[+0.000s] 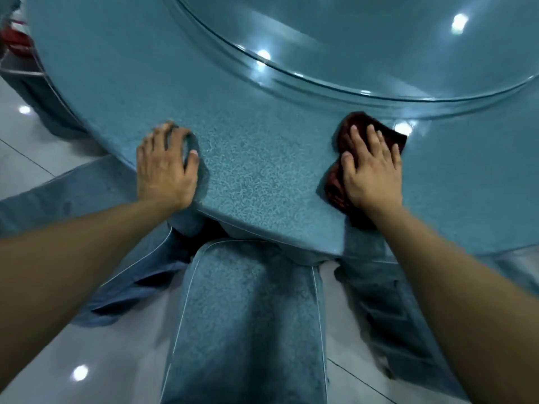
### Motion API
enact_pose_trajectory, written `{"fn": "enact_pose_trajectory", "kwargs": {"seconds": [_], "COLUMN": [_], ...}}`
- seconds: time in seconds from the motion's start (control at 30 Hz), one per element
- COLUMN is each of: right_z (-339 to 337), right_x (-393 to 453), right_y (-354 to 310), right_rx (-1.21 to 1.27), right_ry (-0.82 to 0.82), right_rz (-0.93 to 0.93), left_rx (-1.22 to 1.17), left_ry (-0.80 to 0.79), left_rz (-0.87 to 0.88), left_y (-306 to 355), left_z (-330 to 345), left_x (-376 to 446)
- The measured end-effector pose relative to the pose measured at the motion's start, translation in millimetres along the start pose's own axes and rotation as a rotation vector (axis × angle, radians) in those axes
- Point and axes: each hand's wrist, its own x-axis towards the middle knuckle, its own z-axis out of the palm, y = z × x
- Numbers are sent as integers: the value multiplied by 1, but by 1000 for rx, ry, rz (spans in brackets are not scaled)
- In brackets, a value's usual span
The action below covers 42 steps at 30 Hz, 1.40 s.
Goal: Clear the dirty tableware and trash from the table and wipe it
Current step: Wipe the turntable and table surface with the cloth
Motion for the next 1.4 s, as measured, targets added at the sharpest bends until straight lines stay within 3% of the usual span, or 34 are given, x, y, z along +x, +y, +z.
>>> {"fn": "enact_pose_trajectory", "kwargs": {"seconds": [0.23,0.43,0.6,0.63,0.77,0.87,1.03,1.2,1.3,1.4], "right_z": [3,24,21,19,10,14,33,62,72,75], "right_x": [53,-48,-35,-18,36,31,-19,-50,-27,-13], "right_y": [-16,-135,-111,-95,-42,-61,-186,-313,-355,-355], "right_rx": [9,80,68,53,27,16,18,47,53,70], "right_ry": [-37,-104,-138,-136,-38,-19,-14,29,23,18], "right_rz": [-24,-394,-510,-466,37,156,25,0,14,-7], "left_rx": [-45,-41,-61,-70,-61,-43,-71,-295,-208,-62], "left_ry": [2,-33,-20,-23,-32,-33,-85,-68,-19,-80], "left_rz": [-17,-35,-18,-20,-13,-1,66,184,152,188], "left_y": [-2,0,-1,0,-2,-7,-14,-83,-136,-171], "left_z": [4,-1,-2,-2,1,6,-3,-26,-33,-32], "left_x": [0,-3,-4,-3,-7,-6,-1,54,109,150]}}
